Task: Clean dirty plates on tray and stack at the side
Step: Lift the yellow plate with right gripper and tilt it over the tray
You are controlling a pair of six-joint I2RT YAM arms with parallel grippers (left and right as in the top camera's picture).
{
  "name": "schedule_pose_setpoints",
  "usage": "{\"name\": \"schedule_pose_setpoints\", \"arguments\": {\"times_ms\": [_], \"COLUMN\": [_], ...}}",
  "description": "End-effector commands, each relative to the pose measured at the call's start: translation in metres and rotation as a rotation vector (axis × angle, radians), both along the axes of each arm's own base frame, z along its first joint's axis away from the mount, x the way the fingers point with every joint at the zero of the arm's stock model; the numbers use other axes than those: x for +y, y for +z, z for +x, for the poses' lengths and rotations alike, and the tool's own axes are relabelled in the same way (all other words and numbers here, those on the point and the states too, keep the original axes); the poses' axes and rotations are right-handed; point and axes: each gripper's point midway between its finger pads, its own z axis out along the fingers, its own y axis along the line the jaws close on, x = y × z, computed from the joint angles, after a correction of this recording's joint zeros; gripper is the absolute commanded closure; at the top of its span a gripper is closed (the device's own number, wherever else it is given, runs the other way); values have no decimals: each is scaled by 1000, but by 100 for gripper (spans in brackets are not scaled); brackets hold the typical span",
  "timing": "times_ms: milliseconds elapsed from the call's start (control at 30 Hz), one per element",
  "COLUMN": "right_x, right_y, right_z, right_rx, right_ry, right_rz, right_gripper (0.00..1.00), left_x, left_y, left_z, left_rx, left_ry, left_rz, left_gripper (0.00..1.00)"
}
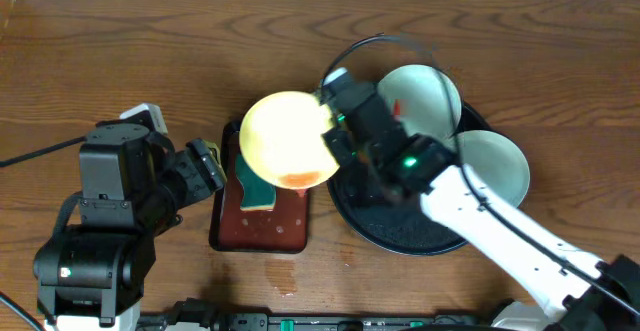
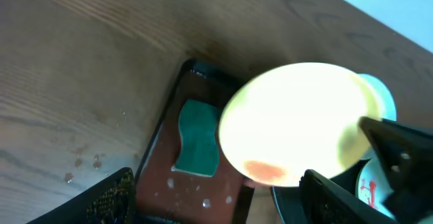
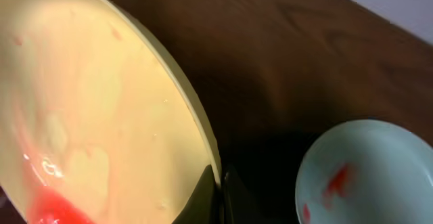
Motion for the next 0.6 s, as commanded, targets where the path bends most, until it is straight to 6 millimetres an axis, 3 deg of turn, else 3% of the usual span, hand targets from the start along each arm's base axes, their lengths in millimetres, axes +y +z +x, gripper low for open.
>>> {"name": "schedule_pose_setpoints", "arguments": {"times_ms": [0, 200, 400, 567], "right_x": [-2, -3, 12, 11], "right_y": [-1, 26, 46, 59], "right_z": [10, 11, -6, -16], "right_rx": [-112, -300, -436, -511], "right_ry": [-53, -148, -127, -159], "right_rz": [-137, -248, -353, -428], "right_gripper": [99, 99, 99, 99], "left_x": [3, 3, 7, 9], "left_y": [5, 4, 4, 3], "left_z": [-1, -3, -3, -3], "left_rx": [-12, -3, -2, 0], "left_ry": [5, 5, 19, 26], "left_rz": [16, 17, 32, 39], "left_gripper": [21, 21, 21, 21]}}
